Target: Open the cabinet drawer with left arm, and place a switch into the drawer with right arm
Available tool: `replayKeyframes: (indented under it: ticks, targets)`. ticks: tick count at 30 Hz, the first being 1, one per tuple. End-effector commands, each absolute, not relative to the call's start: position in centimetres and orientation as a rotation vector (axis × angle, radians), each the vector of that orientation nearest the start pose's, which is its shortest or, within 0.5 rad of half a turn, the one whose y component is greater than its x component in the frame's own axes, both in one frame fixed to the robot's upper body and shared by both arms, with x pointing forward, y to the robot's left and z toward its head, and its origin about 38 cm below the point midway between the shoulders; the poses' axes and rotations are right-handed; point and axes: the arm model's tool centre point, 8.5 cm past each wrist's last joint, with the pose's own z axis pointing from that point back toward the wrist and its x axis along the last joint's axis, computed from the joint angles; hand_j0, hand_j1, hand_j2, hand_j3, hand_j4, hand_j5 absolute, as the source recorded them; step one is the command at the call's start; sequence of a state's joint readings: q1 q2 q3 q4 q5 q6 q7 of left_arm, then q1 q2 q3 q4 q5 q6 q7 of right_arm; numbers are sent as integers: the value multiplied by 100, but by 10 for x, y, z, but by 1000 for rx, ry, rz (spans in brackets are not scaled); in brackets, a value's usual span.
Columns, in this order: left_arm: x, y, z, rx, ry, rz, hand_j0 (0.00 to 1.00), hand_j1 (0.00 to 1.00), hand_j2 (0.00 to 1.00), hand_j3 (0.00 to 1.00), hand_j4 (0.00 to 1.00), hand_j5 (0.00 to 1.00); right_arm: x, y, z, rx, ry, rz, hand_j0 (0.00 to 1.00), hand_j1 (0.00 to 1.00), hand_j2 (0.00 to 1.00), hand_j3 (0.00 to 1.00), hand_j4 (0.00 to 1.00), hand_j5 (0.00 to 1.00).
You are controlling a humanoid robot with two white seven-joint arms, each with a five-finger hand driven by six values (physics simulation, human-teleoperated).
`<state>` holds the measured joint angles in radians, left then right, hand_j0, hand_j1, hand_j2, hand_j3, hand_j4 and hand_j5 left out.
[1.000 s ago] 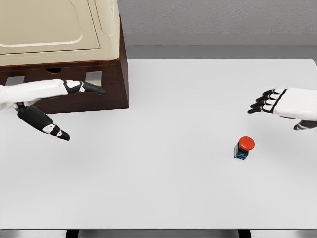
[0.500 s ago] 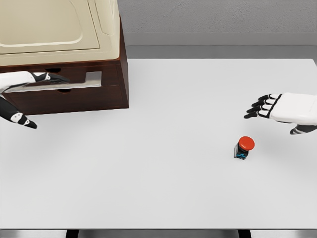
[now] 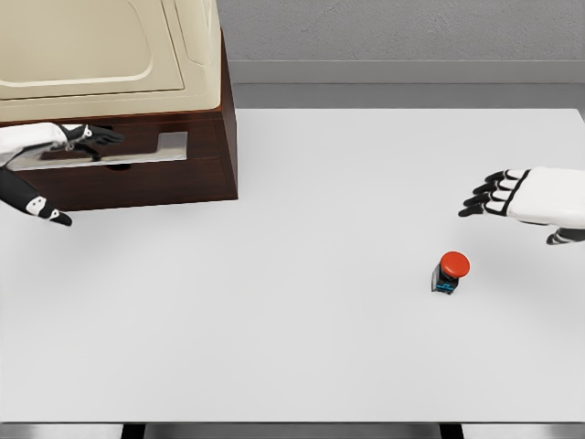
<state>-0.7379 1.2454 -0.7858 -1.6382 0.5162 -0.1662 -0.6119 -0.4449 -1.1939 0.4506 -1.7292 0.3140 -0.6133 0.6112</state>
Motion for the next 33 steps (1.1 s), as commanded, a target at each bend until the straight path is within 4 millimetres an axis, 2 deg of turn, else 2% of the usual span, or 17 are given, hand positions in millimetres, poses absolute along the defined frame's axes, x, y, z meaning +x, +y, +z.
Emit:
replayKeyframes:
  ticks: [1,4,8,14,18,20,22,33]
  targets:
    - [398,393,288,79,-1250,-1469,100,100,100,100,100,100,360,-369,269,-482,-1155,2293,100,100,100,100,100,100]
    - [397,397,289,88,-1243,-1466,100,100,100,100,100,100,356,-363,252,-420,-1133,2312,100,100,100,100,100,100]
    - [393,407,294,109,-1233,-1459,100,100,100,100,100,100,354,-356,250,-404,-1143,2330,100,100,100,100,100,100]
    - [396,403,300,115,-1255,-1466,100,100,100,100,100,100,353,-345,234,-354,-1148,2346,100,100,100,100,100,100]
    - [398,402,302,117,-1262,-1464,100,100,100,100,100,100,358,-337,241,-373,-1186,2350,100,100,100,100,100,100]
    - [399,396,299,100,-1270,-1471,100,100,100,100,100,100,359,-332,241,-368,-1208,2347,100,100,100,100,100,100]
    - [402,402,293,107,-1252,-1449,100,100,100,100,100,100,359,-323,231,-330,-1220,2355,100,100,100,100,100,100]
    - [400,409,279,109,-1208,-1455,100,100,100,100,100,100,356,-323,224,-304,-1198,2364,100,100,100,100,100,100]
